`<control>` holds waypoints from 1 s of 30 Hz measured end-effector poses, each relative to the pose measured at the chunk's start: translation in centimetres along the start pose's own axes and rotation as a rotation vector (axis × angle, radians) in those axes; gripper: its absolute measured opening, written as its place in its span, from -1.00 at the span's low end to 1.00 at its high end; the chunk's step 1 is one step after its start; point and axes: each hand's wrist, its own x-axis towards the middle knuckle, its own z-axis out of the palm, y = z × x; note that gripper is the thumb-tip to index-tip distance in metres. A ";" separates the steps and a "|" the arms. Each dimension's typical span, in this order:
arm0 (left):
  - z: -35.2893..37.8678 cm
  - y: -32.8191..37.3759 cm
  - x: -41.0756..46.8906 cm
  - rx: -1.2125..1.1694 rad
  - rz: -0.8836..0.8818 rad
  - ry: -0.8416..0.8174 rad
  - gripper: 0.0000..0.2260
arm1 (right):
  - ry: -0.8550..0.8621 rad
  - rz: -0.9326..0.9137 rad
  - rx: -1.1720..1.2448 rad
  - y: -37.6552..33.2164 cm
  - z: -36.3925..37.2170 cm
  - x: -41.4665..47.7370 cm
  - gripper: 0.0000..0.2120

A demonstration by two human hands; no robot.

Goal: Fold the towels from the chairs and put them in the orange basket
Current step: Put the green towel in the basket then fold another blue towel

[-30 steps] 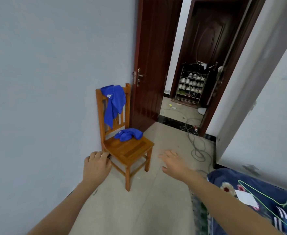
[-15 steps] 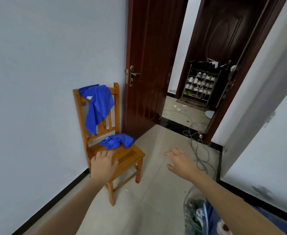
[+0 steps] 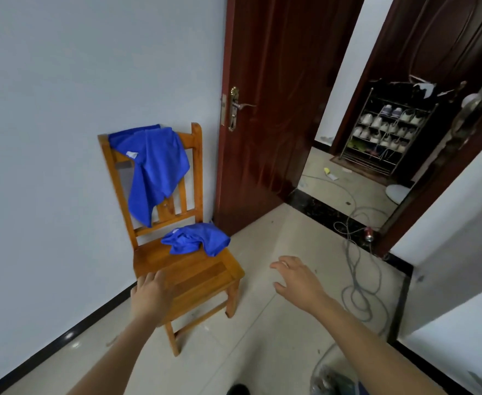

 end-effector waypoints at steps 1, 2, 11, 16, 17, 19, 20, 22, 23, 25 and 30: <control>0.7 1.2 1.6 -0.013 -0.006 -0.016 -0.72 | -0.011 0.004 -0.001 1.6 -0.4 1.4 -0.55; 1.3 2.7 3.0 -0.025 -0.009 -0.028 -0.71 | -0.025 0.003 -0.003 3.1 -1.0 2.7 -0.54; 5.4 18.7 13.0 -0.115 0.100 -0.055 -0.67 | -0.066 0.099 0.022 16.1 -4.0 11.4 -0.54; 7.9 23.7 15.8 -0.148 0.062 -0.094 -0.63 | -0.085 0.076 0.027 22.1 -4.2 15.4 -0.54; 8.5 24.6 16.4 -0.151 0.044 -0.093 -0.64 | -0.080 0.066 0.026 23.5 -4.4 16.4 -0.53; 9.5 26.2 17.7 -0.149 0.010 -0.057 -0.65 | -0.067 0.035 0.014 26.4 -4.8 18.6 -0.53; 10.0 27.0 18.4 -0.147 -0.011 -0.030 -0.66 | -0.062 0.019 0.010 27.9 -5.1 19.8 -0.53; 10.9 28.7 20.1 -0.159 -0.057 0.034 -0.67 | -0.054 -0.026 0.009 30.5 -5.8 22.4 -0.54; 11.3 29.6 20.7 -0.171 -0.084 0.059 -0.68 | -0.052 -0.053 0.008 31.7 -6.2 23.7 -0.54; 12.4 31.4 21.5 -0.193 -0.142 0.093 -0.68 | -0.039 -0.129 -0.011 33.7 -6.7 26.0 -0.56; 14.6 34.9 21.6 -0.244 -0.344 0.167 -0.68 | -0.107 -0.327 -0.043 36.4 -7.2 31.1 -0.56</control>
